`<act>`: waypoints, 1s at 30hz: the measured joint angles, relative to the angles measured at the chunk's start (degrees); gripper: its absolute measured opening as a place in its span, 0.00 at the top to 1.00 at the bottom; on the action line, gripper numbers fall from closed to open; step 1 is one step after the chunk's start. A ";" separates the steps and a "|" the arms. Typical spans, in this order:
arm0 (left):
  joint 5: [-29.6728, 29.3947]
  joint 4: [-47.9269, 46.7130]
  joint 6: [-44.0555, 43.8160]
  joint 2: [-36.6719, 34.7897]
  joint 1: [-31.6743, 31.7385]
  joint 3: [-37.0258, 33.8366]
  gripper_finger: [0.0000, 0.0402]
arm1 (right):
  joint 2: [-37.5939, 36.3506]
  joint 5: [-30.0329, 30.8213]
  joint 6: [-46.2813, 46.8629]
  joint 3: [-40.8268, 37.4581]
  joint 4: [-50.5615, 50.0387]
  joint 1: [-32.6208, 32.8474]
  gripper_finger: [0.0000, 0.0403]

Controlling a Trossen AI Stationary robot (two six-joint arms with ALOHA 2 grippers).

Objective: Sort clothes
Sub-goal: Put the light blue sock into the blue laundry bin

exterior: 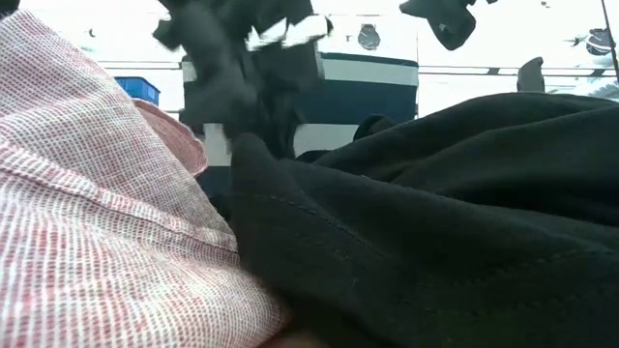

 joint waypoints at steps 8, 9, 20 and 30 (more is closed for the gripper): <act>-3.30 -1.12 0.54 -13.62 -3.79 2.99 0.99 | 0.48 -0.23 -3.04 0.02 -1.02 -0.04 0.47; -3.81 -1.01 0.55 -15.50 -4.09 3.14 0.99 | 0.65 -0.30 -3.70 0.01 -1.07 -0.04 0.47; -5.77 7.59 4.02 -26.70 -4.97 3.35 0.99 | 7.22 -0.90 -10.90 0.06 14.37 -0.07 0.47; -5.55 8.81 5.03 -25.32 -4.97 3.29 0.99 | 17.18 -1.78 -14.95 0.13 31.92 -1.64 0.47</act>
